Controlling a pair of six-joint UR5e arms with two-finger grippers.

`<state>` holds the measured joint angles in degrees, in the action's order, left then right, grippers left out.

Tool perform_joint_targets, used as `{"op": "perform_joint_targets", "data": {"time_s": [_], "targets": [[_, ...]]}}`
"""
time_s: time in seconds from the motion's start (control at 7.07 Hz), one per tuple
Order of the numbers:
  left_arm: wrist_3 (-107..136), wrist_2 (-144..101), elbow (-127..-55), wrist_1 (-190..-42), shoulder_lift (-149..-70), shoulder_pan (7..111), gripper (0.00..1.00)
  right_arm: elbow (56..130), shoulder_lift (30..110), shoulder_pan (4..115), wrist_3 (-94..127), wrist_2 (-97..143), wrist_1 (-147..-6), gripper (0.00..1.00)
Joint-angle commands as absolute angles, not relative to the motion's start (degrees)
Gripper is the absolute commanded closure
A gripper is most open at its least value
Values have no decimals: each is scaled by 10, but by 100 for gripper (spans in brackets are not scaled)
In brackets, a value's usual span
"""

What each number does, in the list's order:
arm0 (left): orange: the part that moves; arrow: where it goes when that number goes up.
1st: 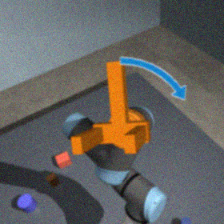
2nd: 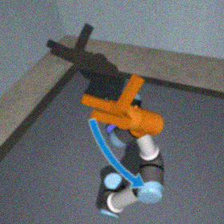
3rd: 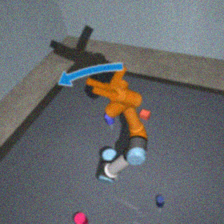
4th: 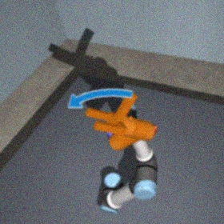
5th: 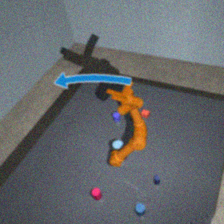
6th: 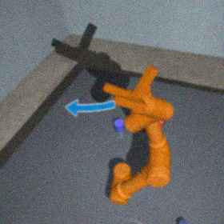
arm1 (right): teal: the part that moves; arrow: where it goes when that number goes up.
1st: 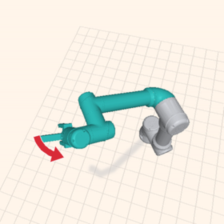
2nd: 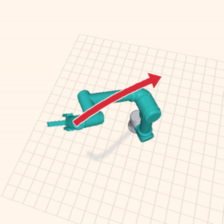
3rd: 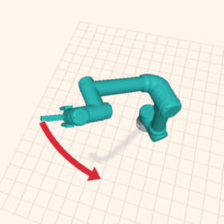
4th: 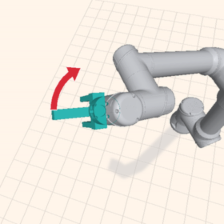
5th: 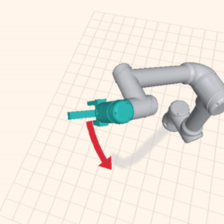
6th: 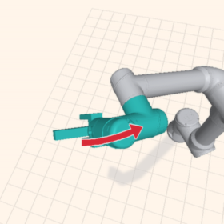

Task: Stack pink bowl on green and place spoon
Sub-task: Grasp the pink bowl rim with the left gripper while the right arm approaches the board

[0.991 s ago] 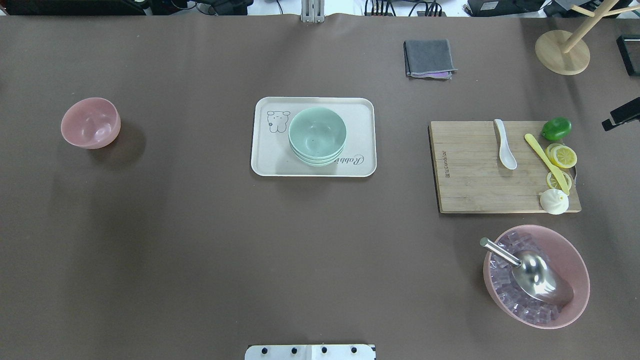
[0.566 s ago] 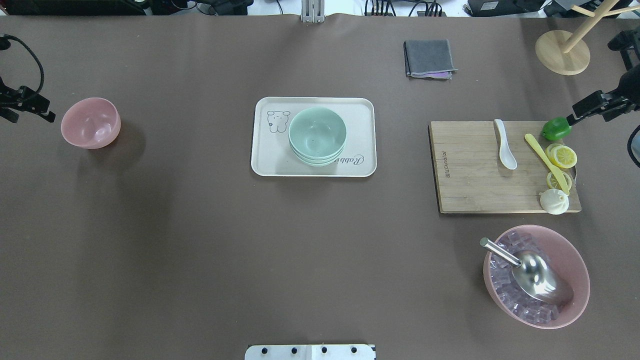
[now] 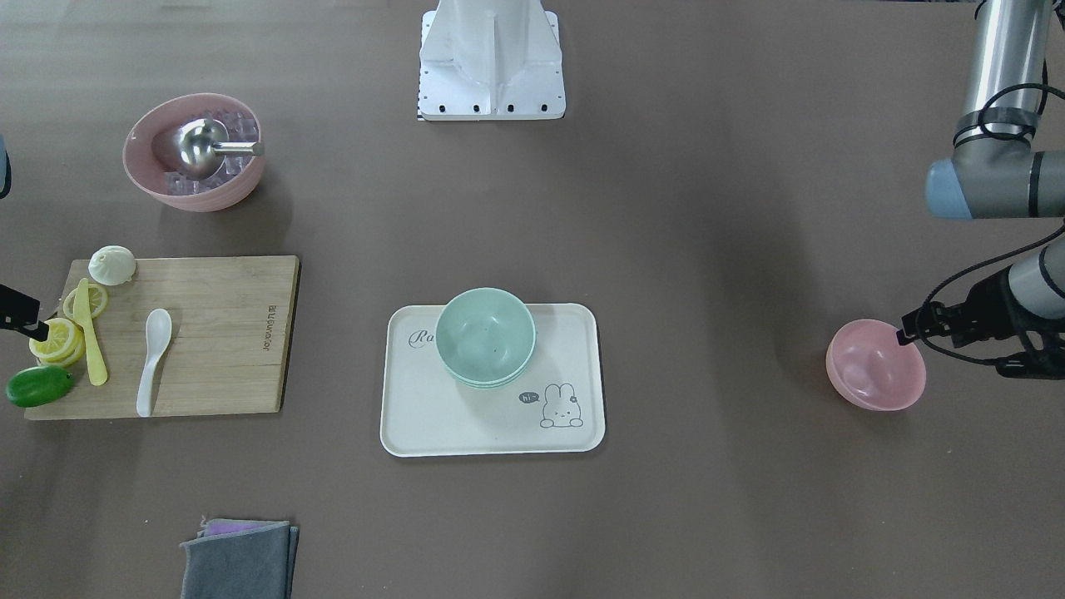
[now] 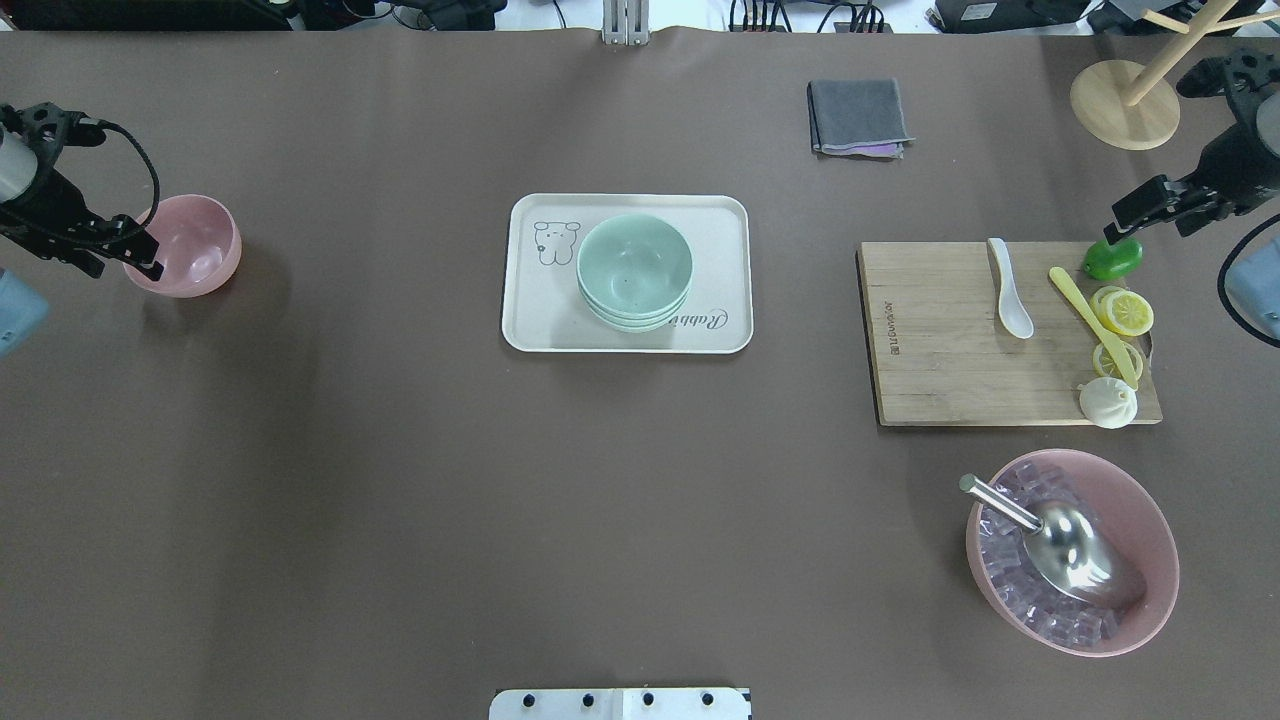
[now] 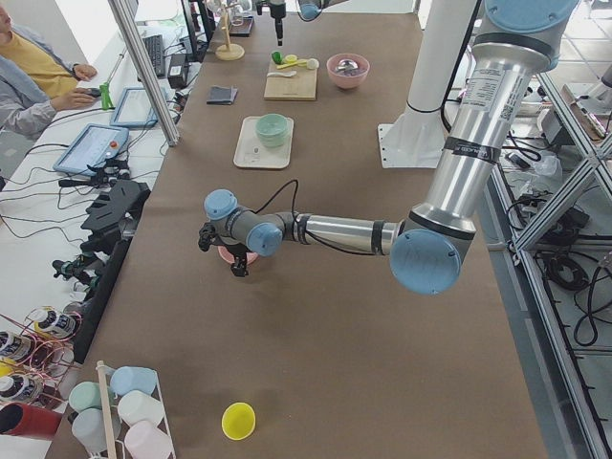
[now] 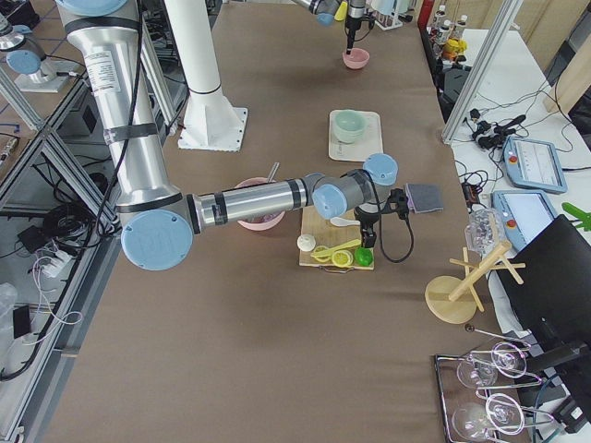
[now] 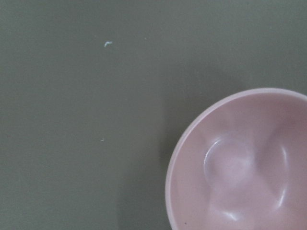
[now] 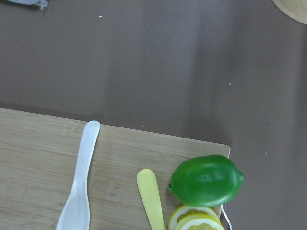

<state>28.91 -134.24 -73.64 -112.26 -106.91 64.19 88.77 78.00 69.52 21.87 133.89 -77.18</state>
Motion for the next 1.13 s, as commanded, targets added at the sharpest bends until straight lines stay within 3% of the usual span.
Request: {"op": "perform_joint_targets", "data": {"time_s": [0.0, 0.42, 0.99], "targets": [[289, -1342, -733, -1123, -1071, 637, 100, 888, 779, 693, 219, 1339, -772, 0], [322, -1356, -761, -1121, -1095, 638, 100, 888, 767, 694, 219, 1334, -772, 0], [605, -1336, -810, -1107, -1269, 573, 100, 879, 735, 680, 281, 1323, -772, 0]]}}
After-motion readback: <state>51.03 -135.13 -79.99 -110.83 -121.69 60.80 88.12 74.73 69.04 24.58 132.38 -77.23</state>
